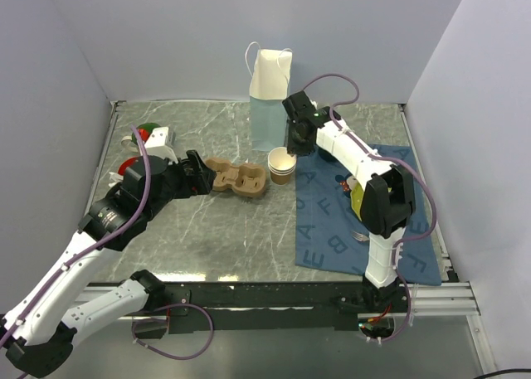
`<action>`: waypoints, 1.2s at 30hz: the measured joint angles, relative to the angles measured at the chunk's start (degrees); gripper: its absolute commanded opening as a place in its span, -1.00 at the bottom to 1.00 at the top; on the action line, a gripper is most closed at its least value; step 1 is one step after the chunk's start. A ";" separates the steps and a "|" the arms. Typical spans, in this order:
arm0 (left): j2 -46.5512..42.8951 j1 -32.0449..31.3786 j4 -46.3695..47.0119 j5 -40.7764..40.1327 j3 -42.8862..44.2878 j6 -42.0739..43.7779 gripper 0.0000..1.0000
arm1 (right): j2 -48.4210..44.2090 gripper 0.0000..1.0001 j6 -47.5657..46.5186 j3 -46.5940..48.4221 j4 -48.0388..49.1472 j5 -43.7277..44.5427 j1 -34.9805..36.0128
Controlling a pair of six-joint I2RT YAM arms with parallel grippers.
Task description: Pack the takeout coffee
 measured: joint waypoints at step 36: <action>0.76 0.00 -0.13 0.09 1.92 0.15 0.94 | 2.62 -0.84 1.11 0.76 -2.08 0.24 0.02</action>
